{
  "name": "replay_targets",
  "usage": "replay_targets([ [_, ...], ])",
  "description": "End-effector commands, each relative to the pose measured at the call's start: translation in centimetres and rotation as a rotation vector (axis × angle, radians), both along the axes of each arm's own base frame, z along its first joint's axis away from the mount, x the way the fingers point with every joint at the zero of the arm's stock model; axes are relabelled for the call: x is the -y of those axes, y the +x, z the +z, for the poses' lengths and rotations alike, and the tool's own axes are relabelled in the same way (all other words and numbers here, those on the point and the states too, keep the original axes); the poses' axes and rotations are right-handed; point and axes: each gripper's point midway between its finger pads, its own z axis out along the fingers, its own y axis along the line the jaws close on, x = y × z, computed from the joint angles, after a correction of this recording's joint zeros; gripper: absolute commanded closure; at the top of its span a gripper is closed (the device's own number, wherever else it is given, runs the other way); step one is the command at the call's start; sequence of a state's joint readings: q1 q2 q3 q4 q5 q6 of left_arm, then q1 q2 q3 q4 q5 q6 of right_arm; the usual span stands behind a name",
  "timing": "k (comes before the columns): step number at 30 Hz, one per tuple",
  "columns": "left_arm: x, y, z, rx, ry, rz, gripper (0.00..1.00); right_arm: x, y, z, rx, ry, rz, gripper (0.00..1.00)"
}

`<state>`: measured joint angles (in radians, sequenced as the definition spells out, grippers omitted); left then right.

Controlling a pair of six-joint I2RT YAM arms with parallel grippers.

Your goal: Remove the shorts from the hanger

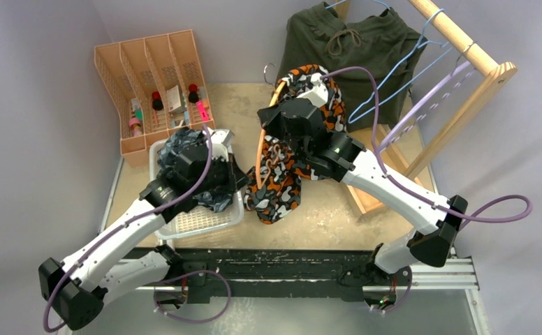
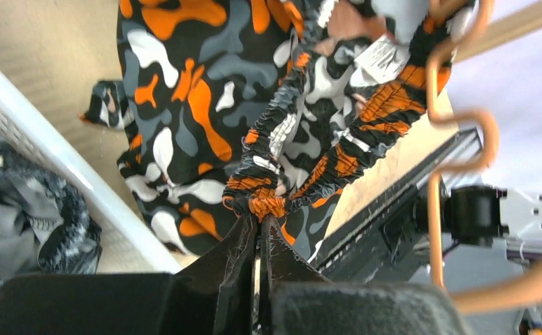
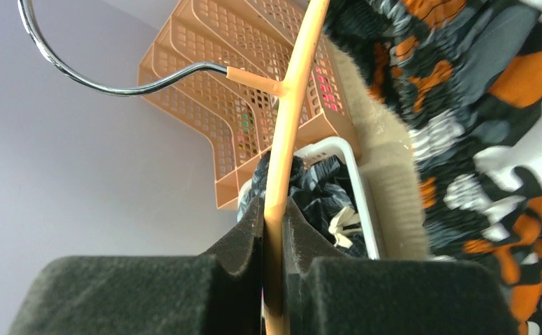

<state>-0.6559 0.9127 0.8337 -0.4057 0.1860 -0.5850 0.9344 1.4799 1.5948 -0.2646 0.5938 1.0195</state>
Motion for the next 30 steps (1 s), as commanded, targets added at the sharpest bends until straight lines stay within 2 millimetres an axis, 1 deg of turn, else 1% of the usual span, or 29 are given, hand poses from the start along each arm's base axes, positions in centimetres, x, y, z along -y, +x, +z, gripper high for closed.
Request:
replay_targets([
  [1,1.6,3.8,5.7,0.112,-0.122,0.095,1.00,1.4,-1.7,4.5,0.048,0.104,0.045,1.00],
  [3,1.9,4.2,7.0,0.142,-0.154,0.098,1.00,1.2,-2.6,4.2,0.035,0.114,0.096,1.00],
  [5,1.9,4.3,8.2,0.175,-0.173,0.096,1.00,0.9,-3.5,3.7,0.011,0.101,0.145,1.00],
  [9,0.3,4.1,8.9,0.189,-0.148,0.156,1.00,0.2,-5.3,2.2,-0.045,0.052,0.256,1.00],
  [11,-0.4,3.2,9.9,0.196,-0.145,0.153,1.00,-0.3,-6.3,1.3,-0.077,0.000,0.324,1.00],
  [12,-0.3,2.5,10.8,0.205,-0.155,0.122,1.00,-0.7,-6.9,1.1,-0.076,-0.037,0.379,1.00],
  [13,0.0,1.8,12.2,0.228,-0.170,0.075,1.00,-0.9,-7.5,0.8,-0.085,-0.065,0.425,1.00],
  [14,0.3,0.7,13.8,0.255,-0.180,0.005,1.00,-0.9,-8.0,0.7,-0.091,-0.083,0.455,1.00],
  [15,0.2,0.0,15.6,0.283,-0.183,-0.028,1.00,-0.9,-8.5,0.9,-0.083,-0.094,0.481,1.00],
  [17,-0.2,-0.9,17.7,0.322,-0.162,-0.065,1.00,-0.7,-9.4,1.9,-0.042,-0.092,0.531,1.00],
  [18,-0.2,-1.4,18.1,0.331,-0.148,-0.094,1.00,-0.6,-9.7,2.8,0.000,-0.094,0.553,1.00],
  [21,0.3,-1.8,17.5,0.299,-0.110,-0.155,1.00,-0.9,-11.8,4.6,0.064,-0.101,0.684,1.00],
  [23,0.7,-1.8,17.0,0.268,-0.128,-0.156,1.00,-0.7,-12.0,5.5,0.072,-0.123,0.696,1.00],
  [24,0.7,-1.5,16.9,0.272,-0.143,-0.135,1.00,-0.5,-12.1,5.3,0.058,-0.134,0.694,1.00],
  [27,-0.6,0.7,14.9,0.274,-0.119,0.021,1.00,0.0,-11.6,3.2,-0.026,-0.197,0.659,1.00],
  [30,-2.8,3.6,11.7,0.234,-0.034,0.223,1.00,0.7,-11.2,1.5,-0.082,-0.255,0.624,1.00],
])
